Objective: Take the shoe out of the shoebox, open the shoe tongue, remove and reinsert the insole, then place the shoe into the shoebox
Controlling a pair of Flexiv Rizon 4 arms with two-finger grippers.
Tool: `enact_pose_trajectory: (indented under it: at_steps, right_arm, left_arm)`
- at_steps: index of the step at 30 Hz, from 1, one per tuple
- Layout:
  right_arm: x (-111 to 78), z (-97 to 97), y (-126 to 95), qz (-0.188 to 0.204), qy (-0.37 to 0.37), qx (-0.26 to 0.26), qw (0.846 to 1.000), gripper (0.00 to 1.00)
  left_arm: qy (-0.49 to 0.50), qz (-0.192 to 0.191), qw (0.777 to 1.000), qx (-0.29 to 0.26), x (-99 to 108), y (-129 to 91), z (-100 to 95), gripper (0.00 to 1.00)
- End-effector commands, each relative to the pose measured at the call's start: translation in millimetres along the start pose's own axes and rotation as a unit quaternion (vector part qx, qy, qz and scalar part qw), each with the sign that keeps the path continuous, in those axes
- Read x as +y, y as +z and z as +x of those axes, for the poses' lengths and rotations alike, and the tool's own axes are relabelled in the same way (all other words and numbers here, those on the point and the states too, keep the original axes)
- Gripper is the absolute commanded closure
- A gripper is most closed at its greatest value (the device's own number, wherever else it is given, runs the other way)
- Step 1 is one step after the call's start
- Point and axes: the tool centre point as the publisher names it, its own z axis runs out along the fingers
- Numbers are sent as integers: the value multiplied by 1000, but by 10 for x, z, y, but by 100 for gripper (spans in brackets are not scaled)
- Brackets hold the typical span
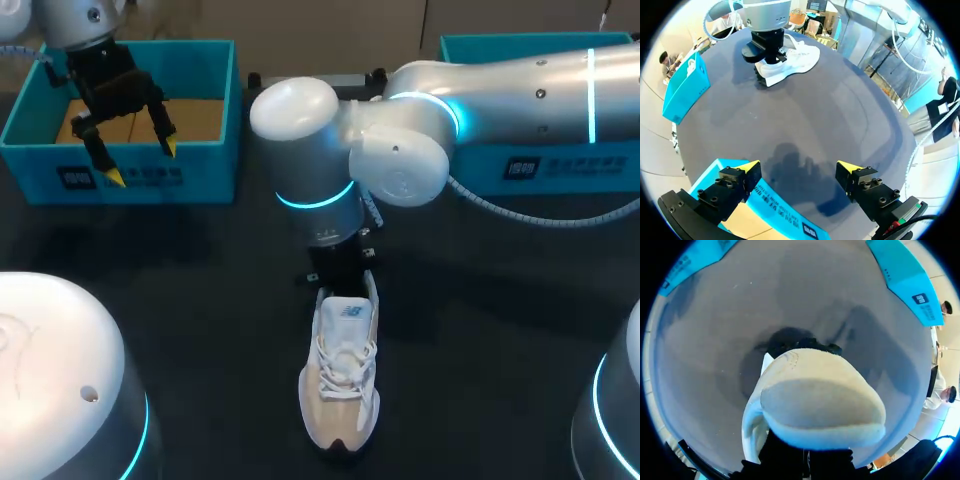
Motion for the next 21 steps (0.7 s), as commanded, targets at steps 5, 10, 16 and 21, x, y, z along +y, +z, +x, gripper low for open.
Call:
enact_pose_trajectory:
  at_steps: [5,10,16,21]
  right_arm:
    - [-146,-5,-275,14,3,-26,1000,100]
    - [-196,-39,-394,25,-1,-23,999,100]
    - [-234,-27,-417,51,16,-13,998,100]
    - [-310,-98,-370,55,41,1,998,100]
  left_arm:
    - [0,-1,1000,0,-2,1,4,0]
    - [0,-1,1000,0,-2,1,4,0]
    - [0,-1,1000,0,-2,1,4,0]
    - [0,-1,1000,0,-2,1,4,0]
